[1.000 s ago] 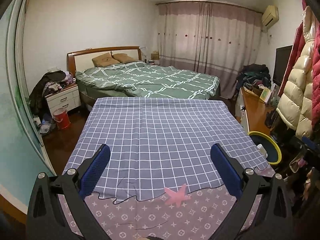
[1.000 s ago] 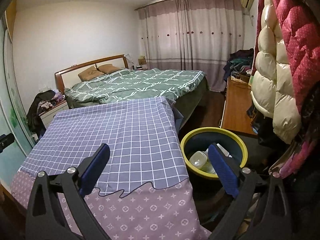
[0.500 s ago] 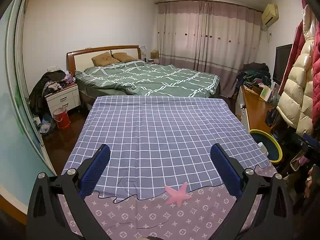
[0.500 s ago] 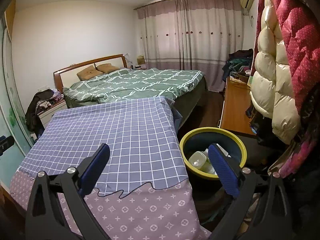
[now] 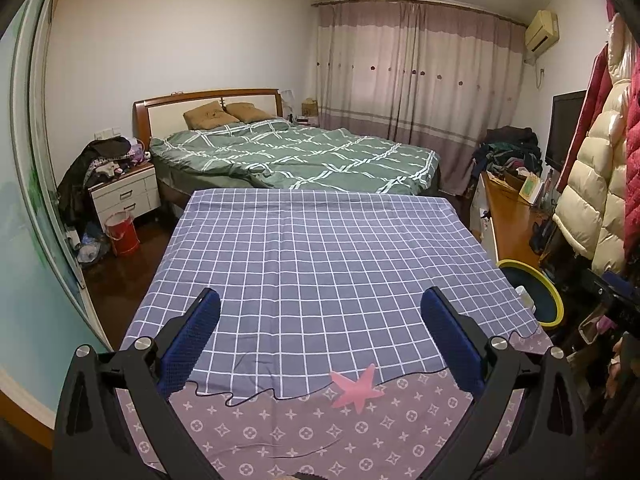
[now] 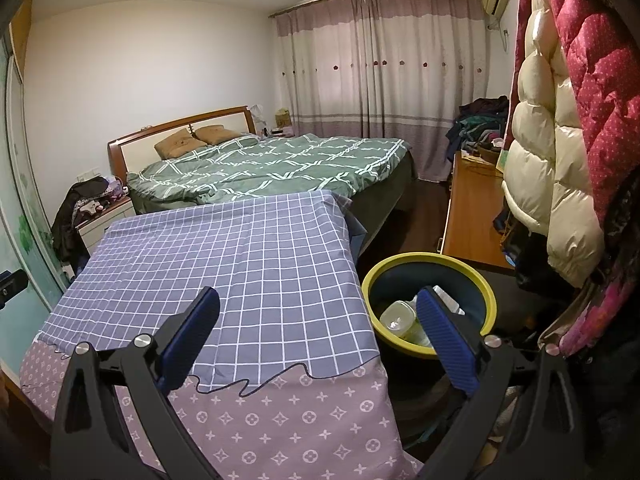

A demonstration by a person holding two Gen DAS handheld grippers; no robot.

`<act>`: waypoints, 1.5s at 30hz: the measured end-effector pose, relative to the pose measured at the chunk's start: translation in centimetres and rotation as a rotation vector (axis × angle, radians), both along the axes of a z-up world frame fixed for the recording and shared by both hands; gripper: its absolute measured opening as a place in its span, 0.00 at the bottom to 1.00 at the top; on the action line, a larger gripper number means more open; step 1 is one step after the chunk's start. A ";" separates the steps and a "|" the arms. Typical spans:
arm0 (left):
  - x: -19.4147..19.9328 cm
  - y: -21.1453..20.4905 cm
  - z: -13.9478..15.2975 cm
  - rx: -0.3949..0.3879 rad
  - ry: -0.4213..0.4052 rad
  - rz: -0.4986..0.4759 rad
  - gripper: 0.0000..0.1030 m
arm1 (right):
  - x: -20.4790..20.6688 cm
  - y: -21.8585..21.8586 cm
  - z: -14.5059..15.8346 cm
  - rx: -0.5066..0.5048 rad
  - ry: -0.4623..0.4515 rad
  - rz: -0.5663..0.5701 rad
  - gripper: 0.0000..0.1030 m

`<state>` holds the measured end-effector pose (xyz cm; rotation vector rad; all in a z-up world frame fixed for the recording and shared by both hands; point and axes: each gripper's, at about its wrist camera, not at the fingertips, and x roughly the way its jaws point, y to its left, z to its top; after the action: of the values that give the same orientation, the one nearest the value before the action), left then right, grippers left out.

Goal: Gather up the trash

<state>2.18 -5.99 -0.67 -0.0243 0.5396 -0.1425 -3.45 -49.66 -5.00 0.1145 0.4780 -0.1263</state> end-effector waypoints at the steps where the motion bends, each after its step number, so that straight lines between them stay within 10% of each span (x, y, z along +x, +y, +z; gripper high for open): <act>1: 0.0 0.0 0.0 0.002 -0.001 0.000 0.96 | 0.0 0.0 0.0 0.001 0.001 0.001 0.91; 45: 0.7 -0.4 -1.2 0.007 0.031 -0.009 0.96 | 0.5 0.0 -1.0 0.014 0.016 0.012 0.92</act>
<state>2.90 -6.39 -1.85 -0.0172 0.5715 -0.1488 -2.92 -49.63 -6.01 0.1247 0.4951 -0.1122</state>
